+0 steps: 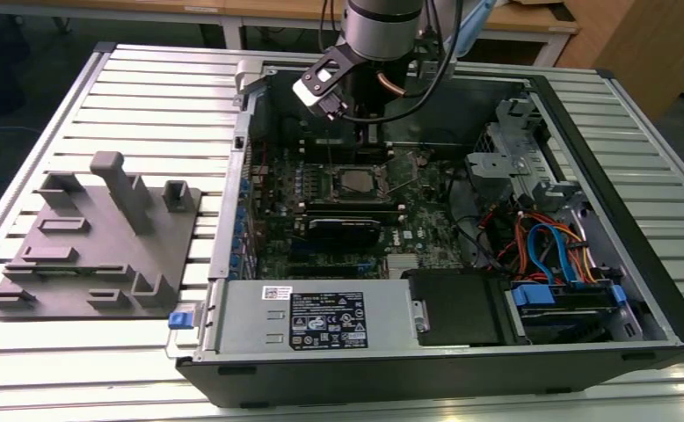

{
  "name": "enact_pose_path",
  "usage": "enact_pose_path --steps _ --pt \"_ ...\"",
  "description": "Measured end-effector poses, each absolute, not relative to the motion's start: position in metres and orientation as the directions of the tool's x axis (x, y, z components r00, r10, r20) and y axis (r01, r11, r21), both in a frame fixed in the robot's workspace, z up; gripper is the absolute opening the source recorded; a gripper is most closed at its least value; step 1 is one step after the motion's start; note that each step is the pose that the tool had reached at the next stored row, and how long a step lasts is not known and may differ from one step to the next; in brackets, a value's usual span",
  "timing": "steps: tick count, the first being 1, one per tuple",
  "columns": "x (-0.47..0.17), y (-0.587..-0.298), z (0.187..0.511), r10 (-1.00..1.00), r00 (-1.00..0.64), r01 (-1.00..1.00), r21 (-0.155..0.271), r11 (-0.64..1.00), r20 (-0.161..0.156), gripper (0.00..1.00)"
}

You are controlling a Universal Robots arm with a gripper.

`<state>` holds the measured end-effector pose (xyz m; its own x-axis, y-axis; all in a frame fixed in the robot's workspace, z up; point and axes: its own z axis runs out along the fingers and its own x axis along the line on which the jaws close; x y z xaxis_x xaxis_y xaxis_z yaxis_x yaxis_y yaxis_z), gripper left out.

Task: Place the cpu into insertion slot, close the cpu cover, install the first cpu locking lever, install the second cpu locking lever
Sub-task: 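Close the cpu cover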

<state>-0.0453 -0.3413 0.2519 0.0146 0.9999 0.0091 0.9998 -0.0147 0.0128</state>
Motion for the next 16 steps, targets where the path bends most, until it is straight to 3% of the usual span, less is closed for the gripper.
enact_pose_path --steps 16 --pt "-0.0454 -0.3412 0.2598 1.000 0.015 1.000 0.013 -0.015 0.002 0.11"
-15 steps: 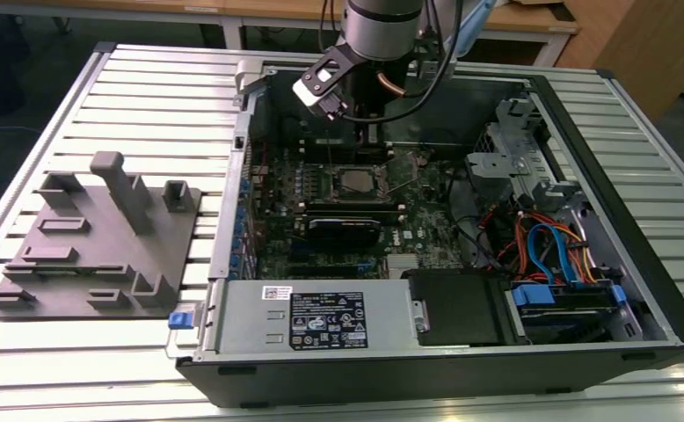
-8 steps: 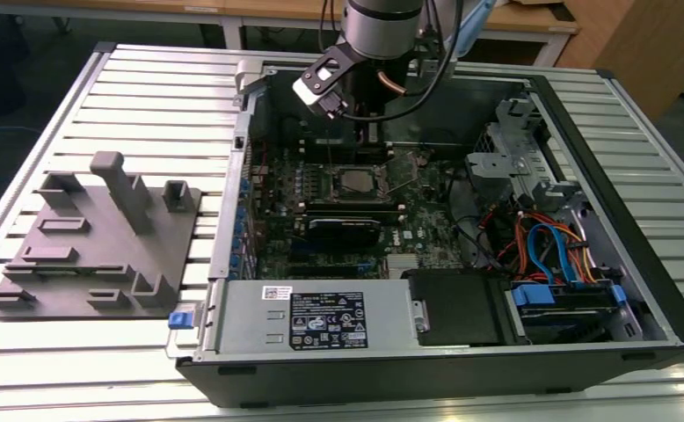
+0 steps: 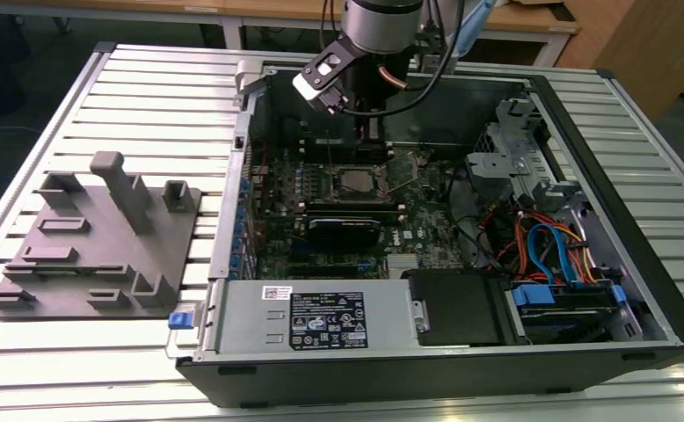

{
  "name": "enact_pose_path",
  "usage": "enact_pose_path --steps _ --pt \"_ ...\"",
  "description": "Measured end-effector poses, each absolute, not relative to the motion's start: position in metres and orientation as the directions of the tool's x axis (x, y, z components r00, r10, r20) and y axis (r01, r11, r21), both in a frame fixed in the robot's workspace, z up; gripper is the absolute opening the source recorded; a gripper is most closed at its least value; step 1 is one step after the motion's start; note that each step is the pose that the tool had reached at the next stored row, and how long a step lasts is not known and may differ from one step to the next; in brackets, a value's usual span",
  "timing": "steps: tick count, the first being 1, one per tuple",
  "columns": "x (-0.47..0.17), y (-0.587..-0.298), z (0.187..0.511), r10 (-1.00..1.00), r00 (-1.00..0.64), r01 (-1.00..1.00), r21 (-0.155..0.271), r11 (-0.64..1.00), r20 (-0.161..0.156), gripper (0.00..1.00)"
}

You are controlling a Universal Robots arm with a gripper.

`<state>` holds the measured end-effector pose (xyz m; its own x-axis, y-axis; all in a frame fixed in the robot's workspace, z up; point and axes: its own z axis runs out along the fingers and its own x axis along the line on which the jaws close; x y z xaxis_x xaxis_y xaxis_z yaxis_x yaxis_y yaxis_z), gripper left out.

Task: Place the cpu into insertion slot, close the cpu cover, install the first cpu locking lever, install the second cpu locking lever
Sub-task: 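Close the cpu cover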

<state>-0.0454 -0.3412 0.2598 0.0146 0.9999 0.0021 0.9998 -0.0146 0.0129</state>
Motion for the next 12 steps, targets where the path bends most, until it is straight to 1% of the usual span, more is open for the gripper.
enact_pose_path --steps 12 --pt "-0.0454 -0.3412 0.2674 1.000 0.015 1.000 0.013 -0.015 -0.001 0.11"
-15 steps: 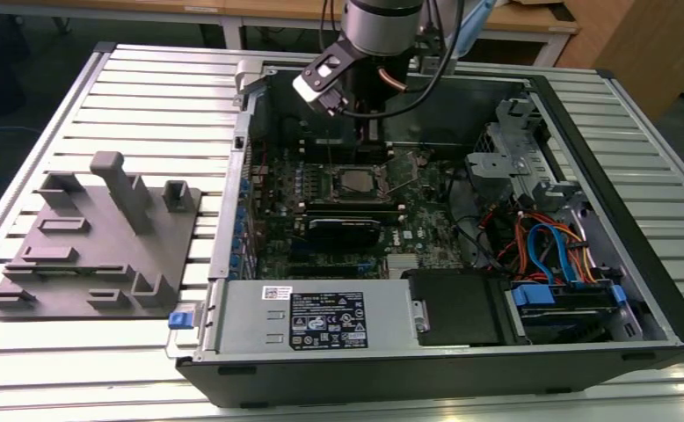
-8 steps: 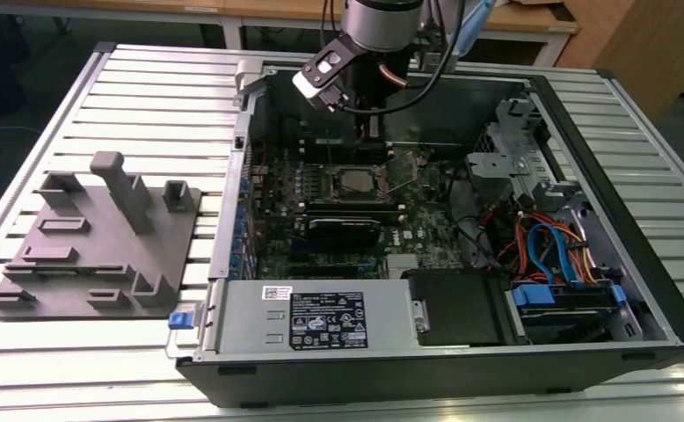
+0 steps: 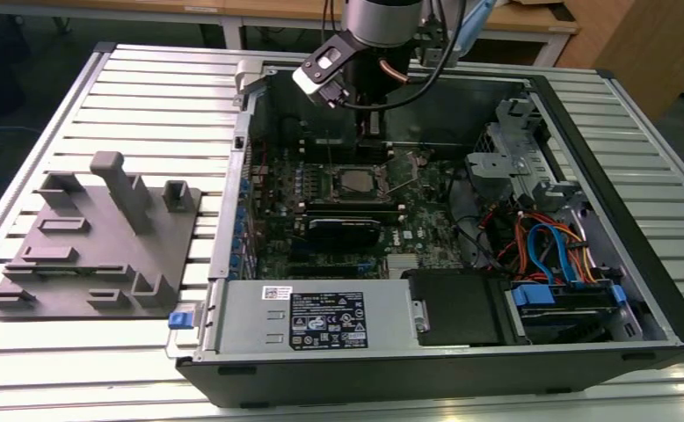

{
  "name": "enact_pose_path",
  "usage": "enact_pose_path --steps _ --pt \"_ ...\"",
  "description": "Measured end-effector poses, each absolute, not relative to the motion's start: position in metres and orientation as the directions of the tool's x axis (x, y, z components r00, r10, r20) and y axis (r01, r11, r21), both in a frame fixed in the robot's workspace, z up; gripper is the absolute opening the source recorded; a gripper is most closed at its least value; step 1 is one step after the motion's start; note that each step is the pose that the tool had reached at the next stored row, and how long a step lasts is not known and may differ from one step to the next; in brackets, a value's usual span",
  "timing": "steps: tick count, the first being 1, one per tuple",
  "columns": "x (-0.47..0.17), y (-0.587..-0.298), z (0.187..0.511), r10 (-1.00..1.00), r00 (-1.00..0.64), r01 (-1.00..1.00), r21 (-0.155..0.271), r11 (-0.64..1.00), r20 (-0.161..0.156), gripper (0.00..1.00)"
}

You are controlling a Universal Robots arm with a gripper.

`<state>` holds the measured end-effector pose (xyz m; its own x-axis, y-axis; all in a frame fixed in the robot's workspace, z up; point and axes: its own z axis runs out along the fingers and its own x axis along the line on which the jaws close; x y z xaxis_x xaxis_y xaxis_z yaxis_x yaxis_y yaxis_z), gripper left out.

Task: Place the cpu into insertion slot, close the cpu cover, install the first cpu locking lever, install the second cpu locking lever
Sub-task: 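Close the cpu cover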

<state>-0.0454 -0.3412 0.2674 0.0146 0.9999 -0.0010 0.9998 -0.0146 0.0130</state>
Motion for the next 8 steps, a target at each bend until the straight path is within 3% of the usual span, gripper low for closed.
enact_pose_path --steps 8 --pt "-0.0454 -0.3412 0.2724 1.000 0.015 1.000 0.013 -0.015 -0.001 0.11"
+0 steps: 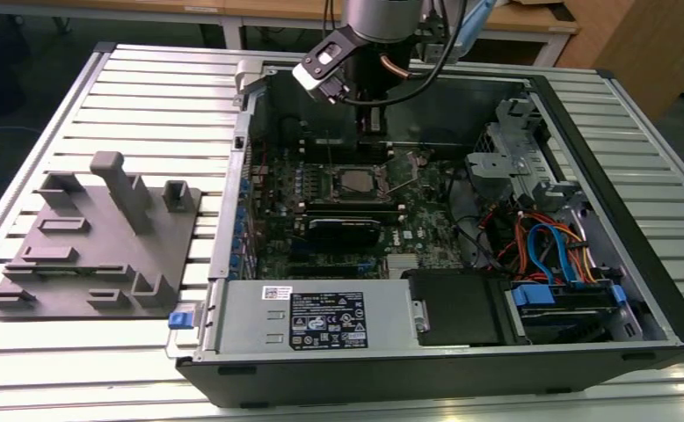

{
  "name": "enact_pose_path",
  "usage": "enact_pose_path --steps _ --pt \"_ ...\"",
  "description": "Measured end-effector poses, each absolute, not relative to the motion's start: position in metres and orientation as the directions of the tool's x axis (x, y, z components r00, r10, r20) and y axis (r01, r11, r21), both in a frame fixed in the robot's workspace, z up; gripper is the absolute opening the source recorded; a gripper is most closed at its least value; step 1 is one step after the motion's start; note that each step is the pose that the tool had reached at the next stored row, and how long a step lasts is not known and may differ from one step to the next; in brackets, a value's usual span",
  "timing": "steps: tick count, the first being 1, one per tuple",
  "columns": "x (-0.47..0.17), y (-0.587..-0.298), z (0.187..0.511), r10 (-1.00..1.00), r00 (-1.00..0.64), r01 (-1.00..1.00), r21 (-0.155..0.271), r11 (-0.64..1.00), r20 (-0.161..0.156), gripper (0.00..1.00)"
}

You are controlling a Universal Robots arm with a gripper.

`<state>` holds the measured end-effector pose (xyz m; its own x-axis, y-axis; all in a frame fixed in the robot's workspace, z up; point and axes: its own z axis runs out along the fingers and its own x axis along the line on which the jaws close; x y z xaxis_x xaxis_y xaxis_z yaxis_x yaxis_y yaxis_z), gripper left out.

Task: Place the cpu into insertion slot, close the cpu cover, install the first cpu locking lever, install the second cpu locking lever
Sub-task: 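Close the cpu cover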

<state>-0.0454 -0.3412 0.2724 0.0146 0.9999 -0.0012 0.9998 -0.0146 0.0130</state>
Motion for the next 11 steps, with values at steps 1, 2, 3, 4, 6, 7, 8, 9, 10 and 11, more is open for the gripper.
enact_pose_path --steps 1,2,3,4,6,7,8,9,10,11 --pt "-0.045 -0.341 0.273 1.000 0.015 1.000 0.013 -0.015 -0.001 0.11" --pt "-0.045 -0.341 0.273 1.000 0.015 1.000 0.013 -0.015 -0.001 0.11" --pt "-0.045 -0.341 0.273 1.000 0.015 1.000 0.013 -0.015 -0.001 0.11" --pt "-0.045 -0.341 0.273 1.000 0.015 1.000 0.013 -0.015 -0.001 0.11" --pt "-0.035 -0.341 0.273 1.000 0.015 1.000 0.013 -0.015 -0.001 0.11" --pt "-0.035 -0.341 0.273 1.000 0.015 1.000 0.013 -0.015 -0.001 0.11" --pt "-0.035 -0.341 0.273 1.000 0.015 1.000 0.013 -0.015 -0.001 0.11" --pt "-0.035 -0.341 0.273 1.000 0.015 1.000 0.013 -0.015 -0.001 0.11" --pt "-0.035 -0.341 0.273 1.000 0.015 1.000 0.013 -0.015 -0.001 0.11" --pt "-0.034 -0.341 0.273 1.000 0.015 1.000 0.013 -0.015 -0.001 0.11"
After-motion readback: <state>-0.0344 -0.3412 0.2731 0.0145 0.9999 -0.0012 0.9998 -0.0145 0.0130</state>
